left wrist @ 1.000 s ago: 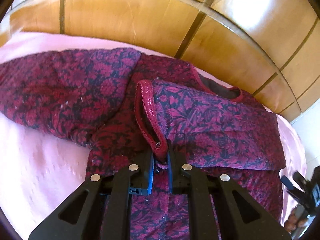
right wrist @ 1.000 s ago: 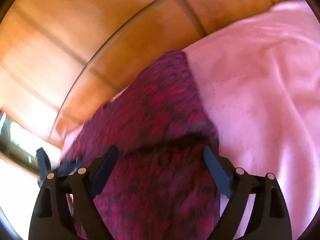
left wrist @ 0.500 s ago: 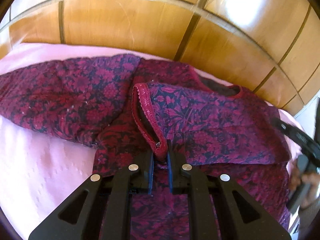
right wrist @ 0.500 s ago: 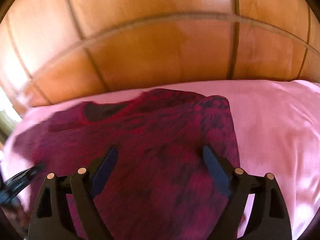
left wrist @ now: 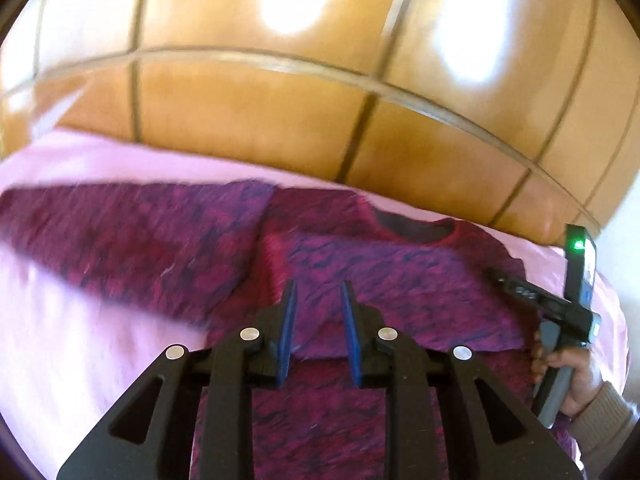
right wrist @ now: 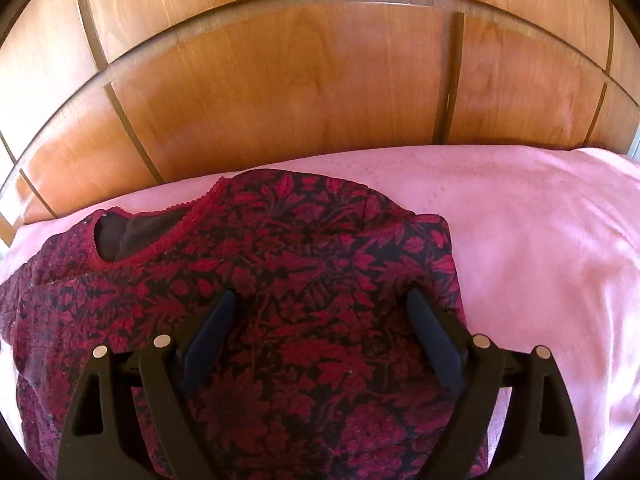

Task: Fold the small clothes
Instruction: 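Release the folded sleeve and lift the left gripper toward the other sleeve, then grasp the other sleeve with the left gripper and fold it across the body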

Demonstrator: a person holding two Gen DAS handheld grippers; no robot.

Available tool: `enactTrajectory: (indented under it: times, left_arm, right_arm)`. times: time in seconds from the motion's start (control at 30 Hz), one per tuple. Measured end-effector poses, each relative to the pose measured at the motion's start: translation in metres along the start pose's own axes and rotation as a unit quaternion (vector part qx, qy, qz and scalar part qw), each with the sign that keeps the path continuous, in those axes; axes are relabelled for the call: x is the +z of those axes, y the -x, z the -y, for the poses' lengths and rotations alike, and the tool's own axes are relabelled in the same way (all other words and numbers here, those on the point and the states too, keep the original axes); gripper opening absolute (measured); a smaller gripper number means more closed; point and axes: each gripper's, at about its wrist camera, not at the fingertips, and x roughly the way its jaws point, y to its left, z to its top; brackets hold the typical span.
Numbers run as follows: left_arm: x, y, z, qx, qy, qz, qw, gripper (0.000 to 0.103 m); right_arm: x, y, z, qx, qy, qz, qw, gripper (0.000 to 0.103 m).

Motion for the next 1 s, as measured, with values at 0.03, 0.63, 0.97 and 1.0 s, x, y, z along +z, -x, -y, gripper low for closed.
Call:
enactTrajectory:
  times: [0.03, 0.63, 0.97, 1.0]
  left_arm:
    - [0.003, -0.005, 0.004, -0.001, -0.006, -0.003, 1.0, 0.021]
    - [0.002, -0.066, -0.027, 0.014, 0.013, -0.07, 0.9974, 0.021]
    - [-0.02, 0.024, -0.196, 0.04, 0.221, -0.023, 0.9742, 0.021]
    - [-0.023, 0.029, -0.219, 0.048, 0.245, -0.02, 0.968, 0.021]
  right_arm:
    - [-0.001, 0.001, 0.0, 0.0, 0.0, 0.001, 1.0, 0.088]
    - [-0.005, 0.003, -0.008, -0.003, 0.006, 0.007, 1.0, 0.09]
    - [-0.005, 0.003, -0.009, -0.006, 0.008, 0.009, 1.0, 0.09]
    - [-0.005, 0.003, -0.009, -0.007, 0.009, 0.009, 1.0, 0.09]
